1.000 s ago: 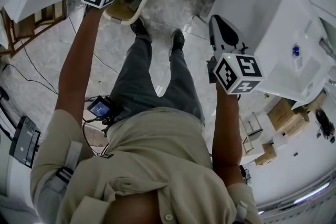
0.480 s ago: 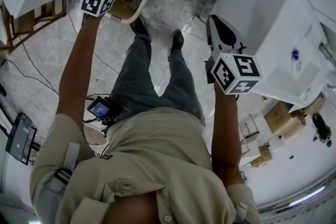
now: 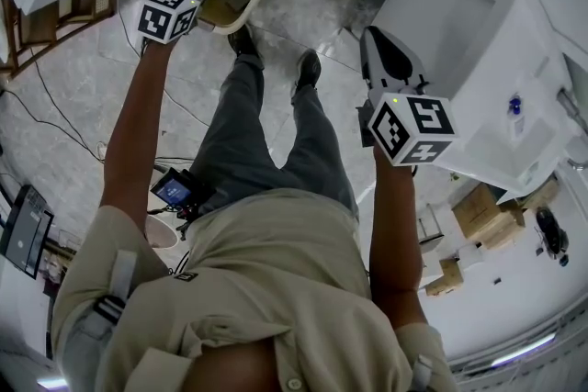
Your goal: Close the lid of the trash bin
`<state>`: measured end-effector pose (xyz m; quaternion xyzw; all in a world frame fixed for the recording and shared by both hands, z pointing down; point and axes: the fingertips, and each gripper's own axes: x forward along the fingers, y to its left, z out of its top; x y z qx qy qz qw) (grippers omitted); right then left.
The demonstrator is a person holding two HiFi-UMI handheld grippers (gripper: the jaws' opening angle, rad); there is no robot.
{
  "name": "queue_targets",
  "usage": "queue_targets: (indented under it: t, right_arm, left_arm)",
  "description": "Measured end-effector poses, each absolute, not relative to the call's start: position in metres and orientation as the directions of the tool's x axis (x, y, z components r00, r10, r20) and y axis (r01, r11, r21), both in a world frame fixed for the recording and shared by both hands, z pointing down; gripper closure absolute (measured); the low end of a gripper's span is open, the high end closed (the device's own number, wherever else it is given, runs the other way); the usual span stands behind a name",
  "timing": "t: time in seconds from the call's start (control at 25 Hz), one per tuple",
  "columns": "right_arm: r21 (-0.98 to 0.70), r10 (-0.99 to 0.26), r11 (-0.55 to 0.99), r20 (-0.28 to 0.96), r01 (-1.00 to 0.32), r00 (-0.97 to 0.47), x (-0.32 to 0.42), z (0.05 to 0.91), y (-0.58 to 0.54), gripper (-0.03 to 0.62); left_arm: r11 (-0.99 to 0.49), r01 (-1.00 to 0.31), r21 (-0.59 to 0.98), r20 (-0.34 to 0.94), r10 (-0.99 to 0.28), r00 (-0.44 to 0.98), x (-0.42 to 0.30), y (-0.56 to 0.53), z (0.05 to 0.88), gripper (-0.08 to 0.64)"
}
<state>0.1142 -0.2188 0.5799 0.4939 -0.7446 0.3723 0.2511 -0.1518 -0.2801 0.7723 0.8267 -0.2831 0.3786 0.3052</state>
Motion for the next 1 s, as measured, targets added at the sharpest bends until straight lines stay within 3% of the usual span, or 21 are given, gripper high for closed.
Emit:
queue_targets:
  t: [1.0]
  right_arm:
    - [-0.308, -0.46, 0.279, 0.789, -0.91, -0.408, 0.071, 0.624, -0.213, 0.566]
  left_arm:
    - [-0.477, -0.793, 0.378, 0.891, -0.044, 0.451, -0.212, -0.186, 0.907, 0.546]
